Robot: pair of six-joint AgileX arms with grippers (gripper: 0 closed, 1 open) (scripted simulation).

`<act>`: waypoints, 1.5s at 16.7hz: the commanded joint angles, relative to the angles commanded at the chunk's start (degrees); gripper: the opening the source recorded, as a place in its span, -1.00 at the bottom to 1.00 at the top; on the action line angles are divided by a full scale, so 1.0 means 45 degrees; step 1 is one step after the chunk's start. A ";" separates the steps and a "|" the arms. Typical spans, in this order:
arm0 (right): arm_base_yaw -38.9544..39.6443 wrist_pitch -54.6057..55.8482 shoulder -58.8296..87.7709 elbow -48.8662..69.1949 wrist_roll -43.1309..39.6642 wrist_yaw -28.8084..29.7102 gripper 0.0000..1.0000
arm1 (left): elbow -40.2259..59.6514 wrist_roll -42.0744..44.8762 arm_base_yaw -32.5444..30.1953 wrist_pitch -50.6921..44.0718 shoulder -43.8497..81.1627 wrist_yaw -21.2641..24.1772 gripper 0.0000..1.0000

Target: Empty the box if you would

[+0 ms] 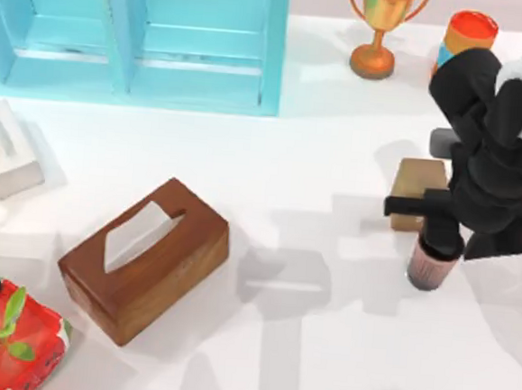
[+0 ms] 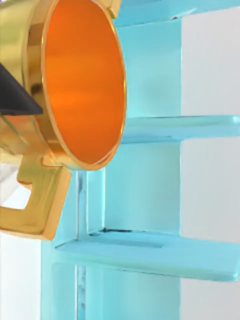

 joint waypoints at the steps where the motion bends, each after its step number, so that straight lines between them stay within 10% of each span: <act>1: 0.0000 0.0000 0.0000 0.0000 0.0000 0.0000 0.21 | 0.0000 0.0000 0.0000 0.0000 0.0000 0.0000 1.00; 7: 0.0000 0.0000 0.0000 0.0000 0.0000 0.0000 1.00 | 0.0000 0.0000 0.0000 0.0000 0.0000 0.0000 1.00; 25: -0.0029 -0.3849 -0.0540 0.3017 -0.0029 0.0023 1.00 | 0.0000 0.0000 0.0000 0.0000 0.0000 0.0000 1.00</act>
